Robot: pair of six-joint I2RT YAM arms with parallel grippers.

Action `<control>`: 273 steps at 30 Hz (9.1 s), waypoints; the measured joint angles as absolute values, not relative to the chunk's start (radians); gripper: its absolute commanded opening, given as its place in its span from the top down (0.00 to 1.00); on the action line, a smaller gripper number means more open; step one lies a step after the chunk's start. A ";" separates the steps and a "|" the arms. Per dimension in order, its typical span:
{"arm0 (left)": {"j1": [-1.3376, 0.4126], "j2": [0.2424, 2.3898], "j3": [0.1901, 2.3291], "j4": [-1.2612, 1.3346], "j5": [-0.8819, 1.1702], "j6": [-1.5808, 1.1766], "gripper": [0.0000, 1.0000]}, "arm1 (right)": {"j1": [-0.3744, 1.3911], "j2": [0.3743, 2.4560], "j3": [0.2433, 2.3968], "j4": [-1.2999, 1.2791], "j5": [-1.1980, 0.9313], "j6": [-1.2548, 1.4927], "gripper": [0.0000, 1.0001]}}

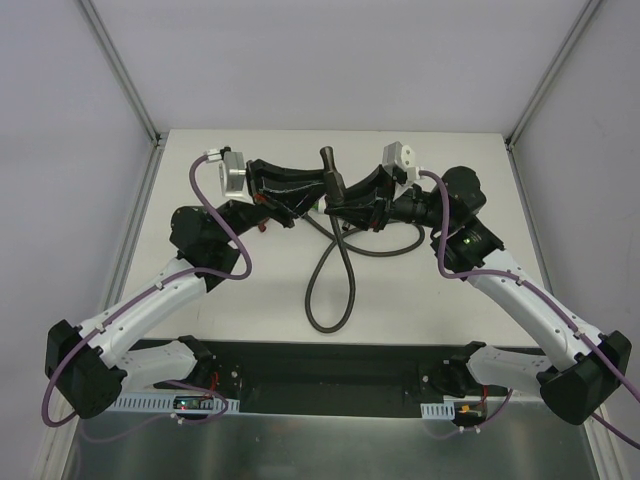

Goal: Install the water faucets

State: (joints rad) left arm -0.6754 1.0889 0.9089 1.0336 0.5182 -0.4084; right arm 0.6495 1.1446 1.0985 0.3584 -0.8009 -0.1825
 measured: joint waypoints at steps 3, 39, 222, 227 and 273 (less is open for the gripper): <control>-0.682 1.098 0.909 1.033 0.524 -0.407 1.00 | 0.649 1.145 1.098 0.358 -0.801 -0.183 0.98; -0.727 1.094 0.923 0.984 0.524 -0.323 1.00 | 0.634 1.085 1.088 0.299 -0.815 -0.198 0.98; -1.250 1.227 1.031 0.781 -0.623 0.270 0.46 | 0.864 1.005 0.902 0.378 0.106 -0.267 0.98; -1.237 1.156 1.000 0.727 -0.557 0.242 0.40 | 0.850 1.005 0.902 0.389 0.061 -0.268 0.99; -0.469 1.340 1.222 0.724 1.170 -0.438 0.15 | 0.806 1.006 0.902 0.376 -0.308 -0.275 0.98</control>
State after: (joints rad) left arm -0.4694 1.3399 1.2217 0.7238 1.1702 -0.4381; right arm 0.8062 1.0058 0.9016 0.3763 -0.3077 -0.2752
